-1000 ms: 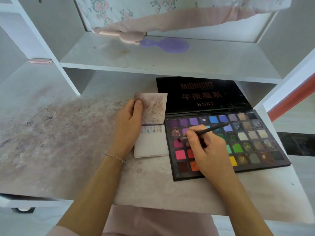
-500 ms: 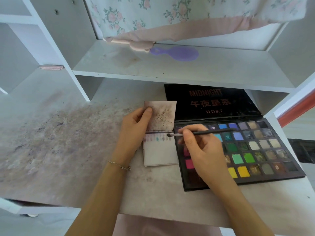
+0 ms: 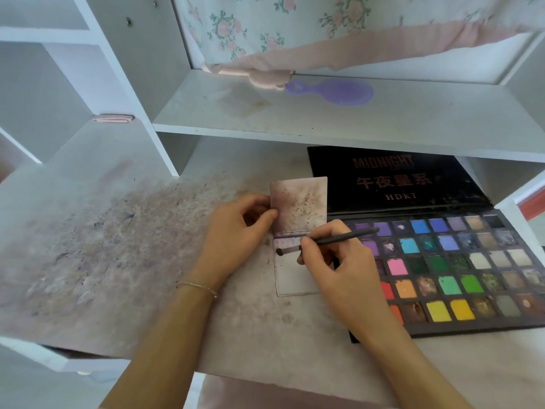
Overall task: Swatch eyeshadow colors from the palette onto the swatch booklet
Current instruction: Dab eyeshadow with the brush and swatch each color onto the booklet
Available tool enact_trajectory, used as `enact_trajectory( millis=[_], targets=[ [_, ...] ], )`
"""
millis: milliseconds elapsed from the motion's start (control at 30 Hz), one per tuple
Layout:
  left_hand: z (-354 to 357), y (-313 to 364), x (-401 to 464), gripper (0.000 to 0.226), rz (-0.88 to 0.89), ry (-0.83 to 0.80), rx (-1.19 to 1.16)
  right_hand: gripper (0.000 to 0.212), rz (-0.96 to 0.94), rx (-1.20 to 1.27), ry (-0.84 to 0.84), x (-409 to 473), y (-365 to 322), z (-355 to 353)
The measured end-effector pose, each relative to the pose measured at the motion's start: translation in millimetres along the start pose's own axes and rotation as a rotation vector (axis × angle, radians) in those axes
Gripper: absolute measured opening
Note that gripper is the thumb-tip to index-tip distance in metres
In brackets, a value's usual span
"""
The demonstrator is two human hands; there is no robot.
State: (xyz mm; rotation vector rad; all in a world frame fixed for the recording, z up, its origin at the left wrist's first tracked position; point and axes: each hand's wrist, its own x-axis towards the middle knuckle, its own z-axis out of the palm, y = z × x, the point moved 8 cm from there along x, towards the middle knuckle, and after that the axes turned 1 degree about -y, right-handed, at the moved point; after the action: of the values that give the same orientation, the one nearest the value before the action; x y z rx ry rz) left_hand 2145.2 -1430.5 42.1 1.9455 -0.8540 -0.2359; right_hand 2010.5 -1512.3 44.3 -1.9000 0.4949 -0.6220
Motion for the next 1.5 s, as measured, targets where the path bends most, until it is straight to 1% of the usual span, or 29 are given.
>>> enact_trajectory(
  millis=[100, 433, 667, 1367, 1500],
  targets=[
    [2.4, 0.1, 0.8, 0.011, 0.023, -0.020, 0.060, 0.014, 0.007, -0.022, 0.006, -0.1, 2.2, 0.8],
    [2.0, -2.8, 0.9, 0.010, -0.003, -0.015, 0.075, 0.017, -0.012, -0.047, -0.057, 1.0, -0.2, 5.5],
    [1.2, -3.8, 0.9, 0.009, -0.010, -0.005, 0.061, 0.020, 0.020, -0.050, -0.092, 0.1, 3.4, 8.9],
    [1.5, -5.1, 0.8, 0.009, 0.003, -0.009, 0.049, 0.018, 0.043, -0.076, -0.112, 0.2, 4.1, 10.1],
    [1.4, -4.8, 1.3, 0.009, 0.007, -0.008, 0.062, 0.021, 0.046, -0.084, -0.119, 0.1, 4.9, 10.7]
  ],
)
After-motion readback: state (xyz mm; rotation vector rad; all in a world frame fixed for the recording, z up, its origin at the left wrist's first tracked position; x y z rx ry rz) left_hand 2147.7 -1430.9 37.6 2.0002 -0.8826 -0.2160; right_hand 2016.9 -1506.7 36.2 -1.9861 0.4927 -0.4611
